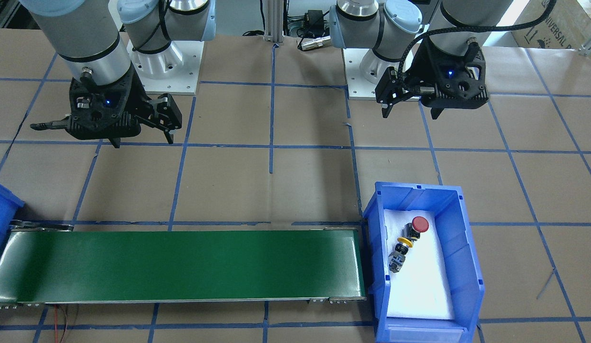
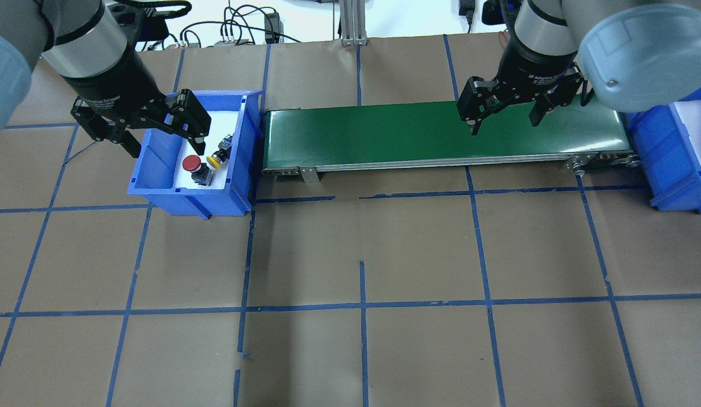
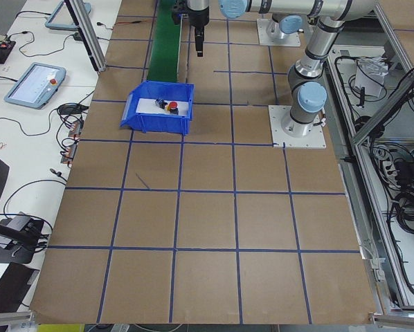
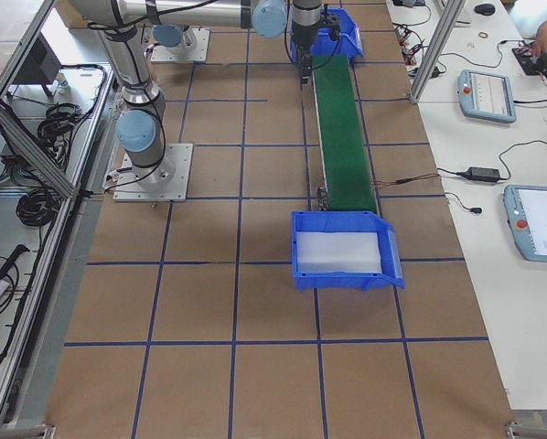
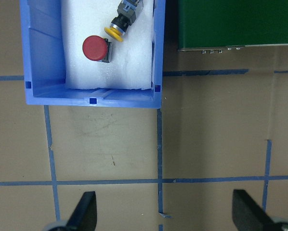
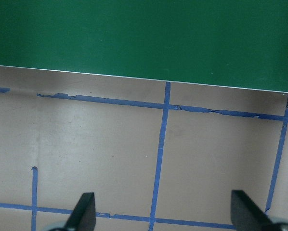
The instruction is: Transport two buttons from left to right
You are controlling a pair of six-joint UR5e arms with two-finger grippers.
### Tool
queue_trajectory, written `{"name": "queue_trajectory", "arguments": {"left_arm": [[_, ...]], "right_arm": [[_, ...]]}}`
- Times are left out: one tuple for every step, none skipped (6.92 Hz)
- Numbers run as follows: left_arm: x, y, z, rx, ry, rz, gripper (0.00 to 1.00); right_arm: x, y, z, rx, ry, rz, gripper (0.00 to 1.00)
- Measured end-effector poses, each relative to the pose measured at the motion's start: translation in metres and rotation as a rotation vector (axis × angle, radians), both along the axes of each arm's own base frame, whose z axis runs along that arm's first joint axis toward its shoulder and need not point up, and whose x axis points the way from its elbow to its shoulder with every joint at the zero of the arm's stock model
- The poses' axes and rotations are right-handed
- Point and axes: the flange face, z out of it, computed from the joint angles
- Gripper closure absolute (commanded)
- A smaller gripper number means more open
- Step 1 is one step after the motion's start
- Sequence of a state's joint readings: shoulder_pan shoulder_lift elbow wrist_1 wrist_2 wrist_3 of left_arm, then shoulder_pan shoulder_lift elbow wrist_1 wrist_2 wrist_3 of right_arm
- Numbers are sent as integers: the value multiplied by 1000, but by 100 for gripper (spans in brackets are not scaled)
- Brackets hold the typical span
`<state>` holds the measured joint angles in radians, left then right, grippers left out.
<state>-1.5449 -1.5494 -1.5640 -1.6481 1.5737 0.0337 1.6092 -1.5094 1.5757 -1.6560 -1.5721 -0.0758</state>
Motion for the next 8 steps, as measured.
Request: {"name": "queue_trajectory", "arguments": {"left_arm": [[0, 0, -1, 0, 0, 0, 1], [0, 0, -1, 0, 0, 0, 1], [0, 0, -3, 2, 1, 0, 1], [2, -2, -5, 1, 3, 1, 1], [4, -5, -7, -6, 3, 3, 1], [5, -6, -7, -10, 4, 4, 1], [6, -7, -7, -12, 4, 4, 1], [5, -7, -6, -15, 4, 4, 1]], "right_arm": [[0, 0, 0, 0, 0, -1, 0], [-1, 0, 0, 0, 0, -1, 0], [-1, 0, 0, -1, 0, -2, 0], [-1, -1, 0, -1, 1, -2, 0], [-2, -1, 0, -1, 1, -2, 0], [-2, -1, 0, 0, 1, -3, 0], [-2, -1, 0, 1, 1, -4, 0], [-3, -1, 0, 1, 0, -5, 0]]}}
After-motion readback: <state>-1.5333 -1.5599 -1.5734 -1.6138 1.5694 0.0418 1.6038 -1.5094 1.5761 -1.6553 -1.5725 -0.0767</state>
